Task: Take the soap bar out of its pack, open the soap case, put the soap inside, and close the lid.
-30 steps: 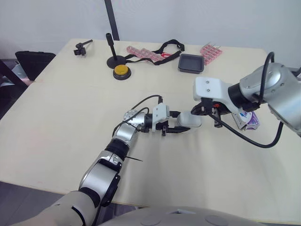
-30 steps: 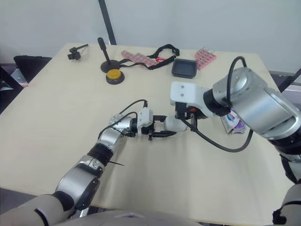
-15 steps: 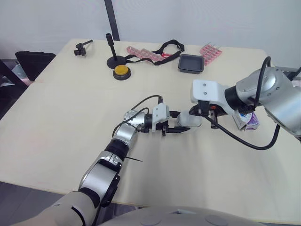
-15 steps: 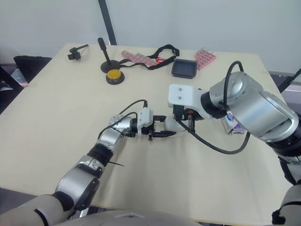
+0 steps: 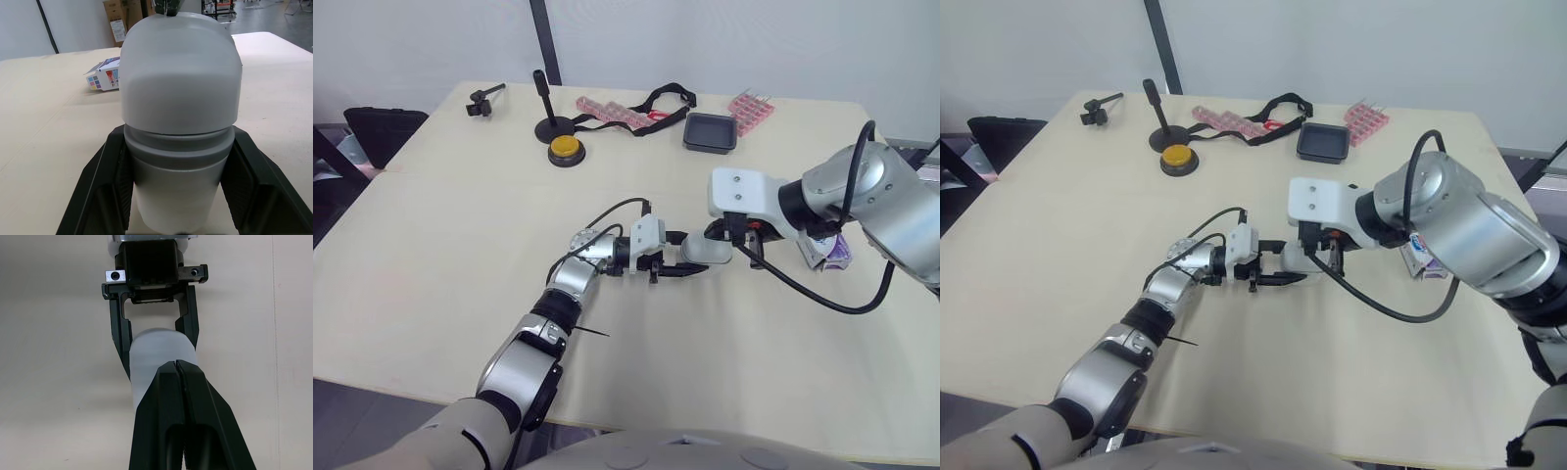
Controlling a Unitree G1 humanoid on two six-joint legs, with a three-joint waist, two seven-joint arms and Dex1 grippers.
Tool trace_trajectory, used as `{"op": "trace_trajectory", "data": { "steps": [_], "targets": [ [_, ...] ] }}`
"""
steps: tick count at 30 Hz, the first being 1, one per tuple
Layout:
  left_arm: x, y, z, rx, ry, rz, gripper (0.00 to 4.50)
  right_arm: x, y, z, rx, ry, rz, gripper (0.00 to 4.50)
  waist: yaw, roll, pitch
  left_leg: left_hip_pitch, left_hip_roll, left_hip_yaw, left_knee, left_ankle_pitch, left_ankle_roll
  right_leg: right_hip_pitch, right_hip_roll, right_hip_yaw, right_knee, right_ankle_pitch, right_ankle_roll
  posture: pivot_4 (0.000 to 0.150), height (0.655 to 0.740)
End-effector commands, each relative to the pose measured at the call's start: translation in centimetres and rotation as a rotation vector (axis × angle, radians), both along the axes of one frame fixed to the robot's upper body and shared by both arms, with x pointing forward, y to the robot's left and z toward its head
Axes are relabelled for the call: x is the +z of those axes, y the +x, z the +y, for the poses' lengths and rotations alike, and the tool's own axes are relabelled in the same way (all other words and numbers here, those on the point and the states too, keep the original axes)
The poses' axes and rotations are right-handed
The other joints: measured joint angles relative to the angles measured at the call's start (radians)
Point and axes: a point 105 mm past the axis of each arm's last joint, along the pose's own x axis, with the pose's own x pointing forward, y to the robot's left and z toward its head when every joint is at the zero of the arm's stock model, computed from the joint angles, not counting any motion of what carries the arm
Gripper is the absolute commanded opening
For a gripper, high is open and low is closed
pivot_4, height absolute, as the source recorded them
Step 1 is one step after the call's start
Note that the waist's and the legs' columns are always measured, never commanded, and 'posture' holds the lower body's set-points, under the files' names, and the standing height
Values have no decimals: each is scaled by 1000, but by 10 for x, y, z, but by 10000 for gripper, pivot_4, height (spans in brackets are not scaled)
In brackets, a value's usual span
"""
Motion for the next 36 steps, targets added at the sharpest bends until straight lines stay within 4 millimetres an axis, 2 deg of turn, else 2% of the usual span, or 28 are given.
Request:
{"op": "trace_trajectory", "data": {
  "steps": [1,12,24,31,36],
  "targets": [
    [9,0,-1,-4,-24,-33,18954,-12,2,-2,-26,-17,38,523,-1,0,0,0,0,0,0,0,0,0,0,0,0,0,0,1500,7395],
    [10,0,-2,-6,-26,-32,18954,-10,1,5,-17,6,37,523,-2,0,0,0,0,0,0,0,0,1,0,-1,-2,0,0,1500,7395],
    [9,0,-3,-11,-24,-29,18954,23,14,8,-71,89,-24,523,-1,0,0,0,0,0,-1,0,0,0,0,-1,-2,0,0,1500,7395],
    [8,1,-2,-11,-18,-25,18954,44,4,13,-45,158,-32,523,3,0,0,0,0,0,-1,0,0,-1,0,-1,-1,0,0,1500,7395],
    [8,1,-1,-12,-17,-24,18954,46,-1,0,-66,147,-34,523,5,0,0,0,0,0,-1,0,0,-1,0,-1,-2,0,0,1500,7395]
  ]
}}
